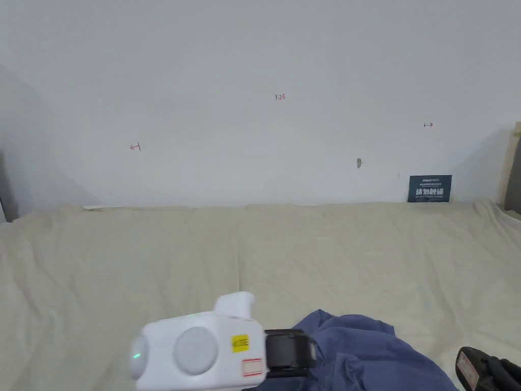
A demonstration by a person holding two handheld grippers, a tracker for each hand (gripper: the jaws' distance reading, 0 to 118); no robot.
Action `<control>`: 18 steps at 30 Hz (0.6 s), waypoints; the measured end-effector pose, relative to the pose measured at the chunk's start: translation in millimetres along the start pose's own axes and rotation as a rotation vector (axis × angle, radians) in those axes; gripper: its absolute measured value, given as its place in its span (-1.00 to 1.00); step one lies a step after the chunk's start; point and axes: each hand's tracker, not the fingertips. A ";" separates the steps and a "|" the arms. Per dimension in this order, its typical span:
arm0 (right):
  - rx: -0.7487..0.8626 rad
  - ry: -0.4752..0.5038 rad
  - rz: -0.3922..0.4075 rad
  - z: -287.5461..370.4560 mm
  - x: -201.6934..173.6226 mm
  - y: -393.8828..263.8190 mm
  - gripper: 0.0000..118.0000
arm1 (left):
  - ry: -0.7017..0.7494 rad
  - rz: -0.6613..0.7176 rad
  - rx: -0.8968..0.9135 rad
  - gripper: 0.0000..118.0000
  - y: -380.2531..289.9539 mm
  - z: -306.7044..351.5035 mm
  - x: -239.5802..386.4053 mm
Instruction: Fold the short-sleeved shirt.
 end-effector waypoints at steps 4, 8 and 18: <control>0.026 -0.004 0.030 -4.7 6.0 -9.7 -1.00 | 0.114 -0.087 0.163 -0.72 -38.1 56.2 -33.6; 0.033 -0.027 0.052 -10.0 9.9 -20.9 -1.00 | 0.172 0.041 0.242 -1.00 -85.3 84.2 -68.3; 0.002 -0.026 0.055 -17.2 5.3 -24.7 -1.00 | 0.526 0.056 0.327 -1.00 -114.8 111.2 -92.6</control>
